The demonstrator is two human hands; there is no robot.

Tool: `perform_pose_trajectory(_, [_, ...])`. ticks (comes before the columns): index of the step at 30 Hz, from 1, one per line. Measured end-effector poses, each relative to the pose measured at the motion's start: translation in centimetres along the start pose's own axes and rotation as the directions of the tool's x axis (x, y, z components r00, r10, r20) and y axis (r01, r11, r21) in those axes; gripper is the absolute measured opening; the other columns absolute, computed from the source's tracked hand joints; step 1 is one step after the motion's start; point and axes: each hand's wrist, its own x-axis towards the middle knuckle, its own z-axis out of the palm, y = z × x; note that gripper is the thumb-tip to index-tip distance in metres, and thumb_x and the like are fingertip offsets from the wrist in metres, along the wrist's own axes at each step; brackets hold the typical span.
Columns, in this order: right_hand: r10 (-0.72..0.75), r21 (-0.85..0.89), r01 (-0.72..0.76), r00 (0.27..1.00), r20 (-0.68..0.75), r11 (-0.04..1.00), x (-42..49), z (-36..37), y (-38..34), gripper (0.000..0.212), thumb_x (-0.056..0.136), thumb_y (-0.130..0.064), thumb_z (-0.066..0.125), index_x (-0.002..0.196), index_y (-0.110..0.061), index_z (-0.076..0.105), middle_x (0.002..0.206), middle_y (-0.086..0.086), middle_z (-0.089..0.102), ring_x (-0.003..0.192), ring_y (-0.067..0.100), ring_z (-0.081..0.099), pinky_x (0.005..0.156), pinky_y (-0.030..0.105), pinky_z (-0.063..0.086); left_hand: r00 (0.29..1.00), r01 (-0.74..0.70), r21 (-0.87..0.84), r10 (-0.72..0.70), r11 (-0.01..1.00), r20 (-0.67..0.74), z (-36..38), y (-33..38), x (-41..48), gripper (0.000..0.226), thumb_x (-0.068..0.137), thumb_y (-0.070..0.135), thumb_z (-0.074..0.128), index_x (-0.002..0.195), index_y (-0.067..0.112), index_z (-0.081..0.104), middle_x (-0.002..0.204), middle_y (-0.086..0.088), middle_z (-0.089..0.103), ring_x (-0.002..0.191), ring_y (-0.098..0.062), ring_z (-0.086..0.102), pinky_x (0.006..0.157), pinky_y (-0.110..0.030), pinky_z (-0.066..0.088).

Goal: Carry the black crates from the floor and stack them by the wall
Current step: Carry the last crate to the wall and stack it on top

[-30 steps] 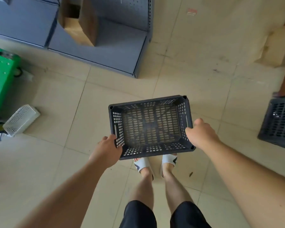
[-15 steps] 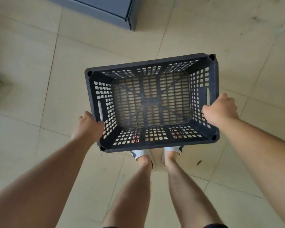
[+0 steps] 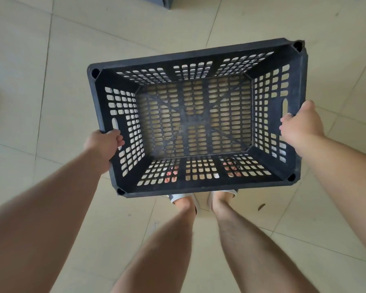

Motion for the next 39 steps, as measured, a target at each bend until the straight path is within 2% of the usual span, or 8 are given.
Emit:
perform_pose_trajectory(3, [0.000,-0.006,0.000,1.000,0.011,1.000,-0.8,-1.2,-0.5,0.022,0.106,-0.018,0.044,0.126,-0.009,0.043,0.114,0.014,0.064,0.094,0.037,0.066,0.069,0.042,0.049,1.000,-0.011,-0.002,0.011,1.000,0.002,-0.8,0.3,-0.7,0.010,0.100,0.030,0.062,0.096,0.020,0.063,0.088,0.003,0.070,0.084,-0.012,0.067,0.096,-0.039,0.053])
perform_pose_trajectory(10, [-0.060,-0.059,0.060,0.998,-0.005,0.997,-5.8,-8.6,-2.5,0.024,0.106,-0.015,0.046,0.128,-0.006,0.044,0.106,0.013,0.055,0.086,0.034,0.055,0.063,0.039,0.043,0.999,-0.052,0.004,0.052,0.999,0.007,-6.2,2.5,-6.7,0.015,0.098,0.030,0.062,0.093,0.017,0.066,0.085,0.001,0.072,0.087,-0.017,0.070,0.084,-0.040,0.053])
perform_pose_trajectory(13, [-0.088,-0.069,0.087,0.996,-0.013,0.994,-9.3,-13.3,-3.5,0.027,0.106,-0.015,0.047,0.131,-0.006,0.045,0.105,0.011,0.052,0.084,0.031,0.053,0.065,0.039,0.042,0.997,-0.076,0.009,0.076,0.997,0.002,-9.7,3.8,-11.4,0.017,0.098,0.030,0.061,0.093,0.015,0.066,0.084,0.000,0.072,0.088,-0.020,0.069,0.083,-0.039,0.053])
perform_pose_trajectory(18, [-0.150,-0.072,0.146,0.988,-0.043,0.987,-16.4,-22.5,-5.0,0.026,0.106,-0.016,0.047,0.130,-0.005,0.045,0.104,0.011,0.052,0.083,0.030,0.053,0.066,0.039,0.044,0.989,-0.146,-0.012,0.146,0.989,-0.004,-17.0,6.4,-20.9,0.019,0.098,0.028,0.060,0.089,0.012,0.065,0.085,-0.005,0.073,0.076,-0.020,0.063,0.063,-0.029,0.045])
perform_pose_trajectory(21, [-0.172,-0.083,0.166,0.983,-0.070,0.983,-21.1,-28.4,-5.8,0.026,0.106,-0.017,0.047,0.130,-0.005,0.045,0.103,0.012,0.052,0.086,0.033,0.053,0.070,0.043,0.048,0.983,-0.184,-0.030,0.184,0.982,-0.014,-22.0,8.0,-27.3,0.021,0.096,0.030,0.061,0.087,0.011,0.066,0.083,-0.005,0.074,0.070,-0.019,0.061,0.064,-0.029,0.046])
perform_pose_trajectory(25, [-0.240,-0.077,0.233,0.964,-0.117,0.970,-27.3,-36.1,-6.6,0.021,0.105,-0.018,0.047,0.121,-0.006,0.046,0.092,0.009,0.054,0.069,0.028,0.055,0.062,0.039,0.046,0.970,-0.242,-0.080,0.242,0.967,-0.011,-28.8,9.4,-35.7,0.022,0.093,0.029,0.062,0.082,0.010,0.066,0.077,-0.007,0.071,0.065,-0.020,0.060,0.065,-0.032,0.048])
perform_pose_trajectory(30, [-0.342,-0.008,0.344,0.929,-0.140,0.939,-33.2,-43.9,-7.2,0.020,0.100,-0.022,0.052,0.116,-0.010,0.054,0.101,0.015,0.069,0.072,0.034,0.069,0.063,0.042,0.058,0.933,-0.357,-0.101,0.352,0.928,-0.070,-35.6,10.0,-45.3,0.028,0.094,0.028,0.064,0.073,0.009,0.065,0.066,-0.006,0.067,0.055,-0.019,0.056,0.059,-0.029,0.046])
perform_pose_trajectory(39, [-0.594,-0.068,0.591,0.790,-0.150,0.803,-40.6,-52.9,-8.8,0.022,0.101,-0.024,0.050,0.117,-0.010,0.052,0.101,0.015,0.067,0.081,0.036,0.066,0.060,0.037,0.051,0.907,-0.399,-0.209,0.351,0.893,-0.233,-41.7,4.6,-59.2,0.030,0.097,0.027,0.063,0.073,0.009,0.061,0.052,-0.002,0.060,0.046,-0.018,0.052,0.053,-0.029,0.046])
